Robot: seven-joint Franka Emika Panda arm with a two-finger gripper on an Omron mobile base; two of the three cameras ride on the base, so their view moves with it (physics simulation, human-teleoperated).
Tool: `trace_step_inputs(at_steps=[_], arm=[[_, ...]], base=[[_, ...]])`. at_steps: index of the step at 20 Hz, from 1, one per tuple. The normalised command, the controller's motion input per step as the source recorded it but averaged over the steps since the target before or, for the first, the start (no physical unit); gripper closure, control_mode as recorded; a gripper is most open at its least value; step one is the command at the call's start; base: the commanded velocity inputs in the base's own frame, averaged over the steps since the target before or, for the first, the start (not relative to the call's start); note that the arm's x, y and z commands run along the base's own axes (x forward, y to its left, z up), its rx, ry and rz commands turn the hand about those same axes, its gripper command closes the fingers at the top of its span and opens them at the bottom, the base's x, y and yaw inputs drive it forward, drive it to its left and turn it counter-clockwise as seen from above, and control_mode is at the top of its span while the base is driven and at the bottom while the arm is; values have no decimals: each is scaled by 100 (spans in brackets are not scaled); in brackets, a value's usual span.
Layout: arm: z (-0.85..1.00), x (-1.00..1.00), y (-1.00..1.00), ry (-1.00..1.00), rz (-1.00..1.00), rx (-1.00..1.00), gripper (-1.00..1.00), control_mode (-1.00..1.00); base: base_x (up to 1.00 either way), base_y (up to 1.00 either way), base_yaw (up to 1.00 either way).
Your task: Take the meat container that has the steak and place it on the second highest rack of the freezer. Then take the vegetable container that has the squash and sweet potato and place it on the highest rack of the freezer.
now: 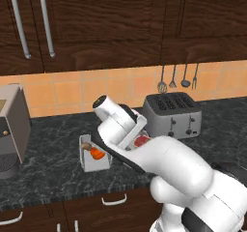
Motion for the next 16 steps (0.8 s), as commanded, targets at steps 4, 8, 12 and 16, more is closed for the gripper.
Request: trace_step_inputs(at_steps=[4, 8, 12, 16], arm=[[-14, 7, 88, 29, 47, -17, -100, -100], [-29, 22, 97, 18, 30, -2, -100, -100], [-51, 36, 67, 0, 16, 3, -100, -100], [-67, 9, 39, 0, 9, 5, -100, -100]], base=[[0, 0, 0], [0, 0, 0], [0, 0, 0], [0, 0, 0]])
